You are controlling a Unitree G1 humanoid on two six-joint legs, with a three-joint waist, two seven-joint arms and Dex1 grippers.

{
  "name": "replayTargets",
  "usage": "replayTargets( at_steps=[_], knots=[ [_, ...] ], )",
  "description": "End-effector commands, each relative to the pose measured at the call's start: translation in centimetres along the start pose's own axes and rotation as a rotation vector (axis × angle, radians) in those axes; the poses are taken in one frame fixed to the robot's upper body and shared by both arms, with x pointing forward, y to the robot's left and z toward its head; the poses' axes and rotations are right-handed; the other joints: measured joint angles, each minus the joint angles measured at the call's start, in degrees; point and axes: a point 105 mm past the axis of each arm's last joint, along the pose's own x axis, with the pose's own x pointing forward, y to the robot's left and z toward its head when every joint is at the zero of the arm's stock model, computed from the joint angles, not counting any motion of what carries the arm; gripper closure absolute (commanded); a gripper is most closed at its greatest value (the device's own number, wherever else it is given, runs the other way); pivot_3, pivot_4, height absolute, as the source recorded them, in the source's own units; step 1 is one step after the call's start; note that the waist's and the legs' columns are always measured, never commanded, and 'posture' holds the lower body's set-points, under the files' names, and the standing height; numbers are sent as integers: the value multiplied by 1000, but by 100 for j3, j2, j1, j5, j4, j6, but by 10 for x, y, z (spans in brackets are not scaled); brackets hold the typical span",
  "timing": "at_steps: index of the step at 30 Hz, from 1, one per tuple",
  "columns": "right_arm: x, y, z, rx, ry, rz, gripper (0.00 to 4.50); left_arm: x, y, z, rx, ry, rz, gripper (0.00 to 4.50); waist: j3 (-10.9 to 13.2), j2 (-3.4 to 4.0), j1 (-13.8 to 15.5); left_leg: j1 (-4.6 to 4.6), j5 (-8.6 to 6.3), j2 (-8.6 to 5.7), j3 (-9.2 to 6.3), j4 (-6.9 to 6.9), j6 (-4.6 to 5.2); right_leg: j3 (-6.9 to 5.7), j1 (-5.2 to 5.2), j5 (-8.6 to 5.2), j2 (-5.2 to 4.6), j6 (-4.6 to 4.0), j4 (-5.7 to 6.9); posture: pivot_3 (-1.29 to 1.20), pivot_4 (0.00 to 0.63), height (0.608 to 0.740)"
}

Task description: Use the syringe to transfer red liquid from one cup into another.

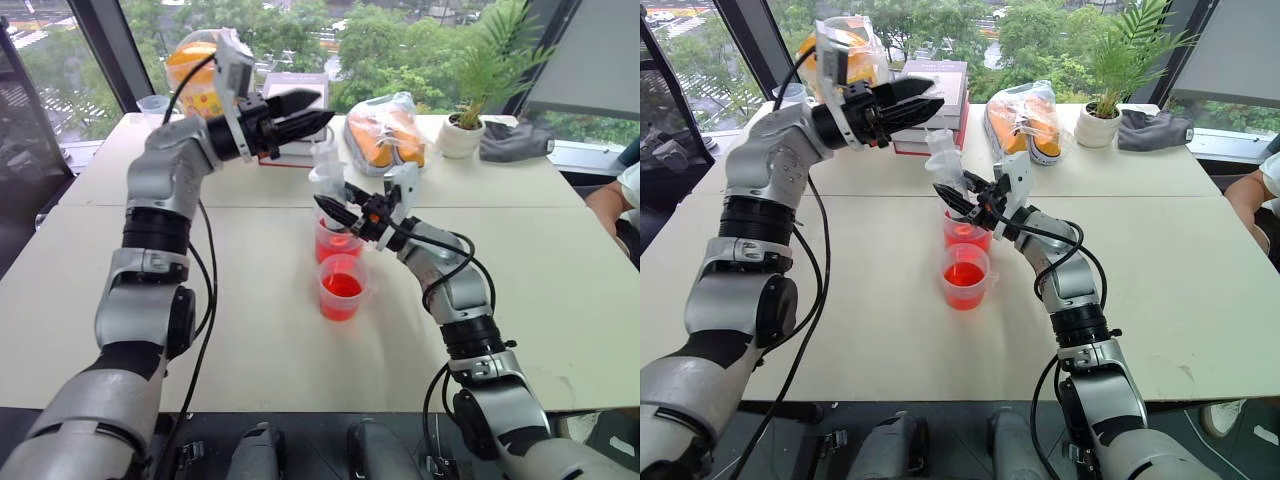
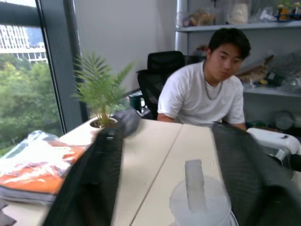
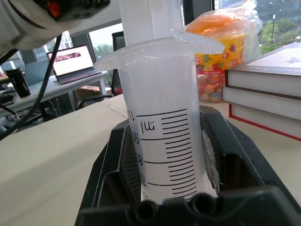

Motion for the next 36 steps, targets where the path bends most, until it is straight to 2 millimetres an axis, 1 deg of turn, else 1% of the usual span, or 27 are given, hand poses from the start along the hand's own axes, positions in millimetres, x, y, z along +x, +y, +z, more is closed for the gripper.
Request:
replayTargets(
  at_steps=[1, 5, 8, 11, 13, 15, 17, 19, 21, 23, 25, 27, 30, 32, 36],
  knots=[
    [6, -5, 43, -69, -122, -4, 3105, -10, -4, 2, 20, -8, 11, 204, 0, 0, -4, 0, 0, 0, 0, 2, 0, 0, 1, 0, 0, 0, 0, 0, 150, 740],
    [5, -15, 53, -94, -145, -42, 3105, -30, -11, 3, -11, -32, 52, 204, 0, 0, -9, 0, 0, 1, -2, 3, 0, 0, 0, 0, 0, 0, 2, 0, 150, 740],
    [1, -19, 69, -89, -176, -54, 3105, -40, -15, 2, -12, -20, 82, 204, 0, 0, 0, -2, 0, 2, -2, 1, 0, -1, -2, 0, 0, 0, 1, 0, 150, 740],
    [-9, -17, 86, -39, -205, -21, 3105, -50, -17, 4, -17, -13, 113, 204, 0, 0, 19, -2, 0, 2, -1, 1, 0, -1, 0, 0, -4, 0, 1, 0, 150, 740],
    [-19, -7, 99, 24, -220, 45, 3105, -56, -19, 4, -22, -7, 127, 204, 0, 0, 20, -2, 0, 1, 0, 2, 0, -1, 1, 0, -6, 0, 0, 0, 150, 740],
    [-29, 7, 108, 85, -218, 120, 3105, -60, -22, 3, -27, 3, 132, 204, 0, 0, 27, -2, 0, 2, -1, 2, 0, -1, 0, 0, -6, 0, 0, 0, 150, 740],
    [-37, 21, 111, 138, -203, 178, 3105, -61, -24, 2, -31, 12, 131, 204, 0, -1, 32, -2, 0, 2, -3, 1, 0, -3, 1, 0, -5, 0, -1, 0, 150, 740],
    [-43, 30, 109, 168, -180, 210, 3105, -61, -26, 2, -34, 16, 130, 204, 0, -1, 32, 0, 0, 3, -3, 1, 0, -4, 3, 0, -5, 0, -1, 0, 150, 740],
    [-46, 36, 98, 175, -147, 212, 3105, -58, -29, 4, -48, 3, 112, 204, 0, -1, 23, 2, 0, 2, -3, 2, 0, -4, 6, 0, -4, -1, -1, 0, 150, 740],
    [-48, 40, 83, 187, -117, 194, 3105, -52, -36, 10, -83, -35, 86, 204, 0, -1, 22, 3, 0, 2, -3, 4, 0, -3, 7, 0, -4, -1, -1, 0, 150, 740],
    [-50, 44, 67, 202, -89, 175, 3105, -44, -49, 16, -139, -74, 25, 204, 0, -1, 24, 4, 0, 1, -3, 6, 0, -3, 9, 0, -4, -1, -1, 0, 150, 740],
    [-52, 45, 51, 201, -59, 152, 3105, -39, -62, 16, -150, -62, -31, 204, 0, -1, 23, 1, 0, 1, -4, 7, 0, -2, 9, 0, -4, 0, -2, 0, 150, 740],
    [-54, 45, 35, 186, -33, 123, 3105, -37, -69, 19, -169, -54, -67, 204, 0, -1, 7, 3, 0, 1, -4, 6, 0, -1, 8, 0, -3, 0, -3, 0, 150, 740],
    [-54, 45, 30, 177, -27, 110, 3105, -35, -71, 22, -183, -56, -87, 204, 0, -1, 2, 6, 0, 1, -5, 6, 0, -1, 8, 0, 0, 0, -1, 0, 150, 740],
    [-54, 48, 27, 169, -30, 104, 3105, -26, -72, 21, -182, -48, -120, 204, 0, -1, 17, 5, 1, 1, -8, 9, -1, -1, 9, 0, 3, -1, -1, 0, 150, 740]
  ],
)
